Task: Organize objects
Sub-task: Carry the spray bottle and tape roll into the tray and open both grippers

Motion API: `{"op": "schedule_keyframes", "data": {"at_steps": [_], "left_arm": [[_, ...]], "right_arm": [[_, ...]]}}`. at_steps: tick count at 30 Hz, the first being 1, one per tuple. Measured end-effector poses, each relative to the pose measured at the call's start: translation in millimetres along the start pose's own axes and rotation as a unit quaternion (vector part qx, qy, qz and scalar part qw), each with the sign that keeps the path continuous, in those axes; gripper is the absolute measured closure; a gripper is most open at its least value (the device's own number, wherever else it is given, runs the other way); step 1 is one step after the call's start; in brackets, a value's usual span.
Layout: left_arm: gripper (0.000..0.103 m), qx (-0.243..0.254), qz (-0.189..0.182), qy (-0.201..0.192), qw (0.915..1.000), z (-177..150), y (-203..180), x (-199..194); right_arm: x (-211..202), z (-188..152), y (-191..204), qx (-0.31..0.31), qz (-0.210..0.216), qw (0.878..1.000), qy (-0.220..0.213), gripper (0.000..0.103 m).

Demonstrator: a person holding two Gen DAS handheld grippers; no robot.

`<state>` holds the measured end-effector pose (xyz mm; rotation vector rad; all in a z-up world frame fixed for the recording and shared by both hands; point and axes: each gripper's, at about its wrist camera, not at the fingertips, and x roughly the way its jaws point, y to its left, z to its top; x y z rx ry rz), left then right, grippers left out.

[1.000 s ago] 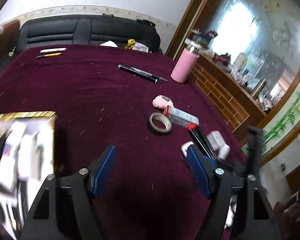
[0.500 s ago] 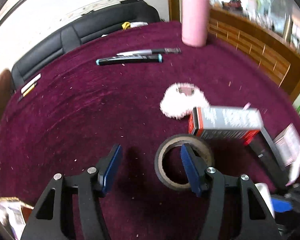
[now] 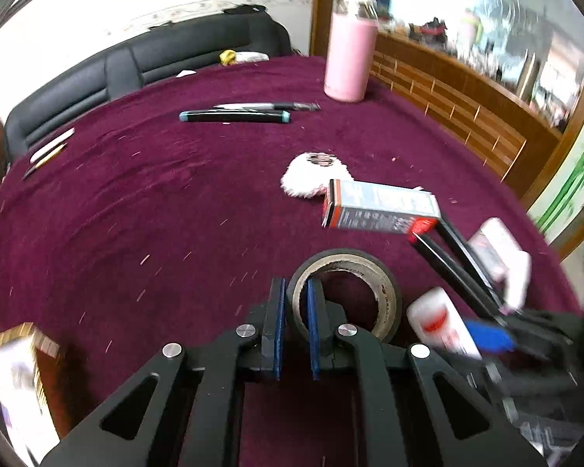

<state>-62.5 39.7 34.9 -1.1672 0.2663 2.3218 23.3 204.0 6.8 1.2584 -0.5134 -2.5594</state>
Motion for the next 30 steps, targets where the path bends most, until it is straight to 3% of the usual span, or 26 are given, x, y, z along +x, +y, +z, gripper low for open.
{"op": "schedule_keyframes", "data": {"at_steps": [7,11,15,19,23,26,30], "left_arm": [[0.095,-0.089,-0.021,-0.074,0.9931,-64.6,49.7,-108.8],[0.095,-0.146,0.015,-0.106,0.9835,-112.6,94.9,-167.3],[0.095,-0.196,0.053,-0.110,0.9731,-159.3,134.9,-201.0],[0.095,-0.238,0.061,-0.096,0.9647,-194.5,162.6,-205.4],[0.095,-0.249,0.035,-0.086,0.9639,-211.2,169.1,-195.5],[0.095,-0.245,0.021,-0.072,0.9666,-210.3,166.4,-180.2],[0.095,-0.233,0.033,-0.063,0.9700,-202.8,166.9,-170.9]], "right_arm": [[2.1,1.6,-1.0,0.016,0.059,0.998,0.008,0.076],[-1.6,1.9,8.6,0.024,0.096,0.995,0.012,0.076],[-12.4,-1.4,40.3,0.028,0.149,0.988,0.026,0.076],[-12.6,-4.9,100.8,-0.001,0.196,0.979,0.055,0.075],[9.1,-9.8,158.4,-0.011,0.234,0.967,0.104,0.075],[28.7,-11.9,194.0,-0.020,0.227,0.966,0.125,0.075],[54.2,-11.2,231.1,-0.030,0.204,0.968,0.145,0.075]]}}
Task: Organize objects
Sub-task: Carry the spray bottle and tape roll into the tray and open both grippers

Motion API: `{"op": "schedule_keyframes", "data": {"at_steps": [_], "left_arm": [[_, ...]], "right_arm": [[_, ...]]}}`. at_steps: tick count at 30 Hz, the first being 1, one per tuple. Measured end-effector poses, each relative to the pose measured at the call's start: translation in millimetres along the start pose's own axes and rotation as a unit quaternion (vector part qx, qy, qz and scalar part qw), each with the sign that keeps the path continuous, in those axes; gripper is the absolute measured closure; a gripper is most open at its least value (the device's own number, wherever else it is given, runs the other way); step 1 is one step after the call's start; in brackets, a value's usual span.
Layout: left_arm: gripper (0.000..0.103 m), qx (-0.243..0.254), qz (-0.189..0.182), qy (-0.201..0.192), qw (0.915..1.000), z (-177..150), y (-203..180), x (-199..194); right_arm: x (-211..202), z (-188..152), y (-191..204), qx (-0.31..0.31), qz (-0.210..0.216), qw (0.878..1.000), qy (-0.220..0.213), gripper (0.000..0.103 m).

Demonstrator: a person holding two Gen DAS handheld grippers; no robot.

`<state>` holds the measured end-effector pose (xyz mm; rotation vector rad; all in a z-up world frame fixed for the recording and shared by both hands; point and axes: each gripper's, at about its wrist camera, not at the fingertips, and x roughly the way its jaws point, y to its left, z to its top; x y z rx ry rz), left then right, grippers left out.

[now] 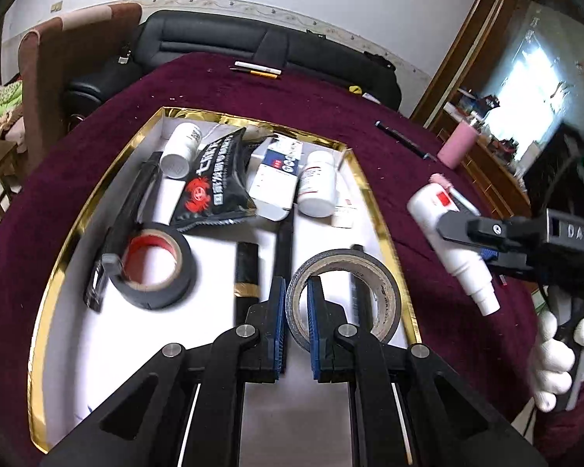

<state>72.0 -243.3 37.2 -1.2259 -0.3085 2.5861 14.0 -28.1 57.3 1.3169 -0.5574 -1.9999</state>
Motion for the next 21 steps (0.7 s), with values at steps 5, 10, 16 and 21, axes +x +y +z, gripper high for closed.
{"op": "schedule_keyframes", "data": {"at_steps": [5,10,16,21], "left_arm": [[0.095,0.014,0.012,0.008,0.9998,8.8,9.9,5.0],[0.095,0.033,0.001,0.020,0.9993,7.7,5.2,12.8],[0.095,0.038,-0.015,0.026,0.9988,2.6,0.3,16.4],[0.095,0.053,-0.005,0.038,0.9979,1.5,-7.4,19.7]], "right_arm": [[38.0,8.4,11.6,0.000,-0.061,0.998,0.011,0.075],[62.1,14.3,13.9,-0.006,-0.115,0.993,0.019,0.075],[71.9,16.7,14.6,0.001,-0.133,0.991,0.016,0.074],[57.3,16.9,19.3,-0.004,-0.128,0.992,-0.009,0.074]]}}
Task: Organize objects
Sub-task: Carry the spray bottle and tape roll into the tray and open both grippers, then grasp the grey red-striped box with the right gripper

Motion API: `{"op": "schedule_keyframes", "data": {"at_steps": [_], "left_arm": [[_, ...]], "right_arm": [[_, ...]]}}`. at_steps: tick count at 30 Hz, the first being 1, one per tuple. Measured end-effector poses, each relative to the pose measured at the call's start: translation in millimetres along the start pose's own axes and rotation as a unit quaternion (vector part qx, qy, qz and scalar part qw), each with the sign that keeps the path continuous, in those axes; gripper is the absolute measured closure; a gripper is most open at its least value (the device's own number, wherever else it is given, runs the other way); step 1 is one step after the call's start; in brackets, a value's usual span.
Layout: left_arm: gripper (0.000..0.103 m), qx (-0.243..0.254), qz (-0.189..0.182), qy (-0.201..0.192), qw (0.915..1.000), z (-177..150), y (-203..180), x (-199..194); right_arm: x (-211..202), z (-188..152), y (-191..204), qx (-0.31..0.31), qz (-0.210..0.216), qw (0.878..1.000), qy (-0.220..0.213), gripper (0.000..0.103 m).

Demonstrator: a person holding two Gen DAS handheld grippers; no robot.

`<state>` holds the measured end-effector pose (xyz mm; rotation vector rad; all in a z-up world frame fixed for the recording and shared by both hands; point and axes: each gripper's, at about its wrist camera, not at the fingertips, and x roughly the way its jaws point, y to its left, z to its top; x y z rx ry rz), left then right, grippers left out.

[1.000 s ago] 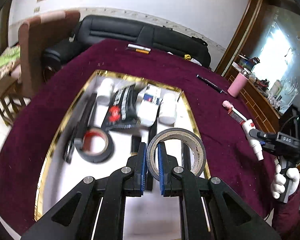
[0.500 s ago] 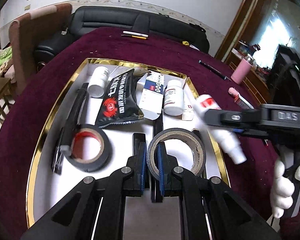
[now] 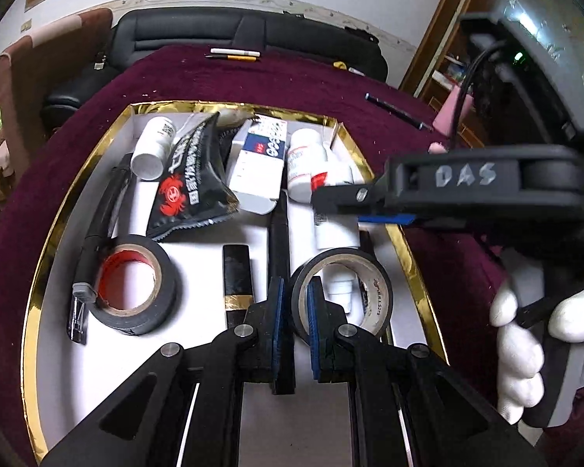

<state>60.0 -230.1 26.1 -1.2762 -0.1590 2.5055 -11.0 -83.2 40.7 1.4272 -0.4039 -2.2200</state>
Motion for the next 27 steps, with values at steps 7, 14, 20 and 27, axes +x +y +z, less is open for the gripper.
{"op": "schedule_keyframes", "data": {"at_steps": [7,14,20,27], "left_arm": [[0.069,0.003,0.024,0.007,0.9997,3.2,-3.0,-0.2],[0.061,-0.035,-0.022,-0.067,0.9969,-0.6,6.5,-60.2],[0.053,-0.037,-0.122,-0.104,0.9863,-6.0,-13.0,-97.2],[0.053,-0.009,-0.178,-0.067,0.9816,-2.9,-57.8,-67.1]], "right_arm": [[-52.8,-5.4,-21.0,0.001,0.013,0.998,-0.061,0.073],[-133.9,-26.4,-115.7,0.054,-0.041,0.988,-0.137,0.073],[-200.6,-39.2,-216.5,0.135,-0.151,0.964,-0.172,0.070],[-195.2,-5.5,-237.2,0.109,-0.180,0.967,-0.146,0.070]]}}
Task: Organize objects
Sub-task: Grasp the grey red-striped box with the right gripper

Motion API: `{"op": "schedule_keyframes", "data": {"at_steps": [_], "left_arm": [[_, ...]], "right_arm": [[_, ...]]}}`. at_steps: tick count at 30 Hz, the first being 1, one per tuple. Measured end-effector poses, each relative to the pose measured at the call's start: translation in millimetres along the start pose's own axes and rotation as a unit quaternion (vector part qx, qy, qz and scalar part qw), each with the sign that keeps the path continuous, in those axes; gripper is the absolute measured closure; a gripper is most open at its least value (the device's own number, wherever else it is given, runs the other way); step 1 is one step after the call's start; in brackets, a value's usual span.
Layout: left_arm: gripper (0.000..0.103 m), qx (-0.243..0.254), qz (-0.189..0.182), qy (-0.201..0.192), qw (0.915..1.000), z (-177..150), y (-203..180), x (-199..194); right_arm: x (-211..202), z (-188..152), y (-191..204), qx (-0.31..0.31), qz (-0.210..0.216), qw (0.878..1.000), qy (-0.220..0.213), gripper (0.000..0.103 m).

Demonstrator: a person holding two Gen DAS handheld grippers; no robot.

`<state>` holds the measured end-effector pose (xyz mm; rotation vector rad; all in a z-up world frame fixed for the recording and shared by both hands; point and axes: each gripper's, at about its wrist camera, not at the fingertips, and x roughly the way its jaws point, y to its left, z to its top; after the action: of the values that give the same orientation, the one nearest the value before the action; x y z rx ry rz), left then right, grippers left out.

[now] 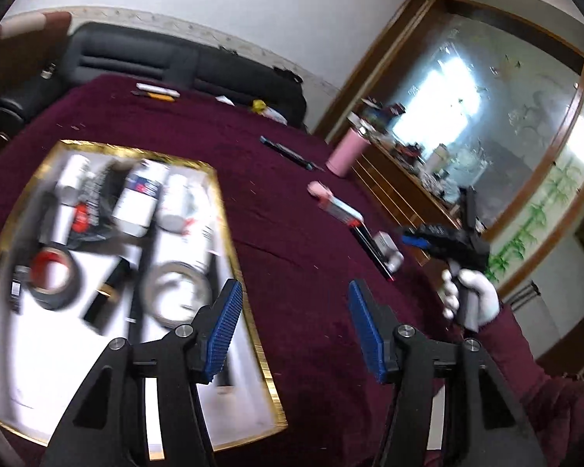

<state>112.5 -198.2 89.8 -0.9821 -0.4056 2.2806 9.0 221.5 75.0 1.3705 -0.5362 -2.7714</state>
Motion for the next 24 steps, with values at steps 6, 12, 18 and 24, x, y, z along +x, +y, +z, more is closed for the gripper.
{"op": "schedule_keyframes", "data": {"at_steps": [6,12,18,24], "left_arm": [[0.053,0.012,-0.001,0.030,0.9995,-10.7,-16.8,14.2],[0.052,0.004,0.020,0.030,0.9993,-15.9,-16.9,4.9],[0.052,-0.010,0.026,0.036,0.9990,-15.9,-6.6,6.4],[0.052,-0.006,0.008,0.048,0.9988,-20.9,-14.4,16.5]], "right_arm": [[60.1,56.6,9.6,-0.037,-0.010,0.999,0.022,0.070],[116.3,68.2,12.8,-0.016,0.028,0.994,0.106,0.069],[103.0,25.0,51.1,-0.102,0.062,0.982,0.148,0.067],[101.3,-10.7,87.6,-0.212,-0.020,0.967,0.142,0.067]]}}
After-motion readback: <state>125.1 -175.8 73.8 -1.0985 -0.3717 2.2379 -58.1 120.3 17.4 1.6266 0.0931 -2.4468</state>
